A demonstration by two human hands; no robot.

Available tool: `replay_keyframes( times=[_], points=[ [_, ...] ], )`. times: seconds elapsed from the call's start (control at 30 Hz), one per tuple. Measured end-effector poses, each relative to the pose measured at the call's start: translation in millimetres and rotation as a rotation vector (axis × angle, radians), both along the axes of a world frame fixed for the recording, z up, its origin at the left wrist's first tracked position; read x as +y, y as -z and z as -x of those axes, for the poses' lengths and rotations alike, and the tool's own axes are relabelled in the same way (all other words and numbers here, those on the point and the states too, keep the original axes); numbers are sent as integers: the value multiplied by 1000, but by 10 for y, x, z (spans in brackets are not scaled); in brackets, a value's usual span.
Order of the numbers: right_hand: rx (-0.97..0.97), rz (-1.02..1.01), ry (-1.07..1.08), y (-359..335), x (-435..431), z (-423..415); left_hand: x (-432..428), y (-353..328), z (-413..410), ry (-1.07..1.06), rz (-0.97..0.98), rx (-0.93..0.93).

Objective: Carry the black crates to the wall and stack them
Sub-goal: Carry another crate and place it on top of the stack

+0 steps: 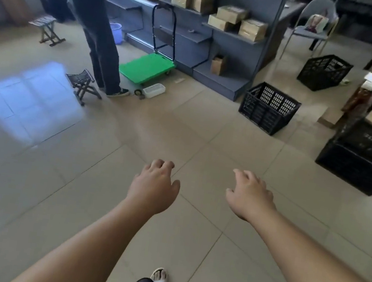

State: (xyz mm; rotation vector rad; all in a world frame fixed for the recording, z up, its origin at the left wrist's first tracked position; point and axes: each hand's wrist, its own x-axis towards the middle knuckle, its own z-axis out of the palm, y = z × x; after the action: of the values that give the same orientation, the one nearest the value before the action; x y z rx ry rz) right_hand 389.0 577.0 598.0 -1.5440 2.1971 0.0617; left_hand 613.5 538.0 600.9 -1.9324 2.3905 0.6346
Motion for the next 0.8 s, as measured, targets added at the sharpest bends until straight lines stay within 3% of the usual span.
replay_keyframes(
  times=[0.4, 0.8],
  points=[
    [-16, -59, 463, 207, -1278, 1286, -2226, 173, 1588, 383, -46, -31],
    [-44, -73, 410, 192, -3271, 3098, -4072, -1, 3584, 406, -56, -24]
  ],
)
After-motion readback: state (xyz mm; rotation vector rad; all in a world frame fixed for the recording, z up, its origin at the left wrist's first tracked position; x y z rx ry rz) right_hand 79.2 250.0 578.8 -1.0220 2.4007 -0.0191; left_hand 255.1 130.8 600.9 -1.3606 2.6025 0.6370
